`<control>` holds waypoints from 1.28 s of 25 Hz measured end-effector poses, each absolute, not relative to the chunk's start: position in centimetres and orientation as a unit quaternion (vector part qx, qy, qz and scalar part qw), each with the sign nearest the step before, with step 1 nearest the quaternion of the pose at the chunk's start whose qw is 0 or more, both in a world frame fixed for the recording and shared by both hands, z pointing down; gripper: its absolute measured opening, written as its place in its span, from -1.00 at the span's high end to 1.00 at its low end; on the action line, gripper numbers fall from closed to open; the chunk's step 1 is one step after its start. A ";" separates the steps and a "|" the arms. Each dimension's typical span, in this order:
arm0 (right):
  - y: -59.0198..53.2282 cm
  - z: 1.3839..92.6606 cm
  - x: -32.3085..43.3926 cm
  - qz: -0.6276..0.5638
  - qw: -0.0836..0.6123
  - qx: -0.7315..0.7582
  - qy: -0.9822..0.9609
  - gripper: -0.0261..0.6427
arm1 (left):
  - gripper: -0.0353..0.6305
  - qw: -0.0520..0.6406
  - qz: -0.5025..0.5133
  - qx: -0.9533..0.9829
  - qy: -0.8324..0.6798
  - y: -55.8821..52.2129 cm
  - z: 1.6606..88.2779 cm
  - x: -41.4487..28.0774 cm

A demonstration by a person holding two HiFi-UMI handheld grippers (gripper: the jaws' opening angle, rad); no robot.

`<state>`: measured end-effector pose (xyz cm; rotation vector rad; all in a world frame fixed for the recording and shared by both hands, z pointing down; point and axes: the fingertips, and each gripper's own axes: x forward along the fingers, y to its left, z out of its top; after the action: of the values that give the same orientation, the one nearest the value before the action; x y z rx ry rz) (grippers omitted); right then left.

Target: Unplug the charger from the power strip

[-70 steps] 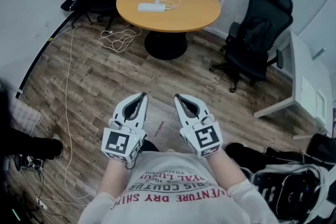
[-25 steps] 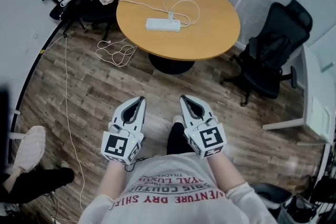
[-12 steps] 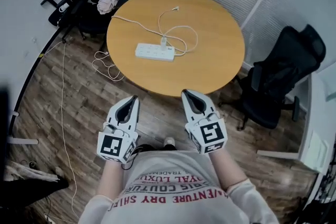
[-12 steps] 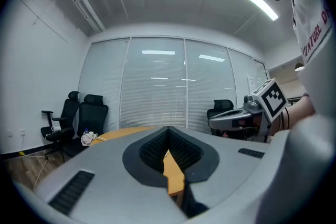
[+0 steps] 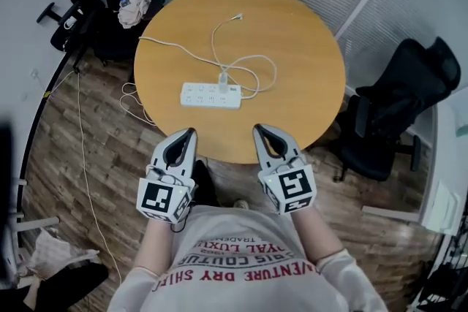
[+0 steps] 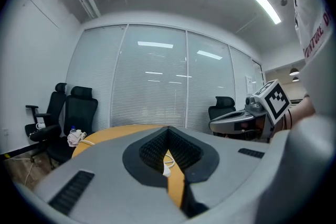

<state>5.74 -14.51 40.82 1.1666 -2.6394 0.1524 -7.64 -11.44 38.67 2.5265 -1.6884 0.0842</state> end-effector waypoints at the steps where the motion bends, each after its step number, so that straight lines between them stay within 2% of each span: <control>1: -15.8 41.0 5.2 0.055 0.125 0.410 -0.902 0.84 | 0.81 0.050 0.029 0.837 -0.544 -13.1 38.8 -8.2; 11: -26.6 43.6 0.1 0.126 0.135 0.512 -0.839 0.84 | 0.81 0.058 0.062 0.894 -0.440 -27.1 39.9 -14.3; 17: -28.4 47.0 -0.3 0.175 0.174 0.550 -0.798 0.84 | 0.81 0.090 0.110 0.913 -0.382 -29.7 43.4 -14.7; 20: -28.5 48.9 -0.4 0.202 0.201 0.543 -0.790 0.84 | 0.81 0.124 0.152 0.918 -0.345 -29.5 46.8 -13.8; 26: -29.1 52.7 -1.0 0.230 0.244 0.509 -0.793 0.84 | 0.81 0.131 0.250 0.909 -0.307 -29.6 55.1 -12.1; 32: -29.3 55.5 -1.8 0.246 0.281 0.478 -0.795 0.84 | 0.81 0.171 0.370 0.883 -0.231 -28.8 63.3 -10.2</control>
<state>-1.80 -29.30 55.53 1.2812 -2.1297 0.6588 -10.18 -28.76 63.29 2.5083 -0.6556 1.0518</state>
